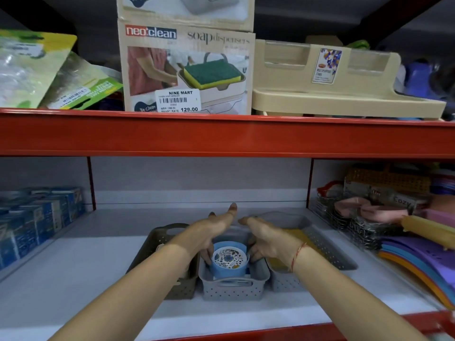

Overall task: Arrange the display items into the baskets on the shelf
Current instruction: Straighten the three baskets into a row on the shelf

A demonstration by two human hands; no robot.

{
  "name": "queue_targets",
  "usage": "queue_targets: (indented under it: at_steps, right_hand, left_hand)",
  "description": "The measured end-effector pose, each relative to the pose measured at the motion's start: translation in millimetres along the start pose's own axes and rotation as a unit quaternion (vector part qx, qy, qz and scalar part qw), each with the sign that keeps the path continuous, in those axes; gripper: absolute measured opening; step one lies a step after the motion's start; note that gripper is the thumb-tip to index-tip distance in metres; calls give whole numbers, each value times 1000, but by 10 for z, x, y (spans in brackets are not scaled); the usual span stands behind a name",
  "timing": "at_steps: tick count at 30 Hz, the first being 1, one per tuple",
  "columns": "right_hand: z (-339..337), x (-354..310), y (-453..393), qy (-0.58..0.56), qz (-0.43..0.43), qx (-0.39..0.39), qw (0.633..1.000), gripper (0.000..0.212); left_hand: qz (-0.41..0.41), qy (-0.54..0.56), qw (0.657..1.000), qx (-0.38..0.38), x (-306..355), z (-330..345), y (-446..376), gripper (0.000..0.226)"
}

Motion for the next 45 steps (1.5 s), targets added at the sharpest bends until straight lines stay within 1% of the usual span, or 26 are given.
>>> queue_targets:
  at_steps: [3, 7, 9, 11, 13, 14, 17, 19, 24, 26, 28, 32, 35, 38, 41, 43, 45]
  right_hand:
    - [-8, -6, -15, -1, 1, 3, 1000, 54]
    - [4, 3, 61, 32, 8, 1, 999, 44]
    - [19, -7, 98, 48, 3, 14, 999, 43]
    - [27, -77, 125, 55, -25, 53, 997, 47]
    - [43, -182, 150, 50, -75, 103, 991, 57]
    - [74, -236, 166, 44, -98, 106, 989, 57]
    - [331, -362, 254, -46, -141, 23, 989, 40]
    - [555, -392, 282, -76, -140, -25, 987, 39]
    - [1171, -277, 271, -98, -63, -127, 985, 34]
    - [1282, -252, 241, -101, -38, -119, 987, 45]
    - [1341, -251, 212, -78, -18, -106, 991, 50]
    - [1393, -261, 155, -64, 8, -99, 993, 51]
    - [1377, -267, 118, -43, 13, -90, 995, 52]
    - [1399, -261, 92, -38, 5, -89, 995, 51]
    - [1403, -258, 70, -13, -3, -77, 997, 53]
    - [1394, -249, 54, -4, -23, -75, 997, 60]
    - [1334, -195, 14, 20, -42, -63, 997, 68]
  left_hand:
    - [1, -5, 1000, -5, 7, -11, 17, 94]
    - [6, 3, 1000, -25, -8, -12, 14, 90]
    - [2, 5, 999, -35, -11, -16, 50, 92]
    - [9, 2, 999, -48, -7, -38, 93, 91]
    - [39, 3, 997, -61, 4, -122, 161, 88]
    - [56, 11, 996, -62, 4, -189, 203, 87]
    - [93, 41, 994, -36, -71, -445, 329, 87]
    - [104, 56, 993, -11, -200, -627, 356, 82]
    - [66, 83, 994, -10, -576, -851, 409, 79]
    - [53, 97, 994, -24, -671, -852, 451, 77]
    - [51, 111, 992, -35, -744, -879, 401, 84]
    - [36, 142, 989, -21, -811, -990, 333, 91]
    - [19, 118, 992, -28, -845, -1036, 305, 99]
    - [26, 111, 993, -25, -839, -1025, 339, 95]
    - [23, 78, 997, -11, -844, -1009, 375, 97]
    - [38, 31, 999, -6, -840, -965, 413, 86]
    - [77, -50, 996, 18, -833, -917, 449, 72]
Point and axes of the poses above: each hand's wrist, its own y-axis away from the middle knuckle, its own z-axis out of the palm, x = y × z, the point moved 3 cm from there along -y, towards the middle knuckle, and after that the axes turned 14 degrees about -x, right-handed, at the moved point
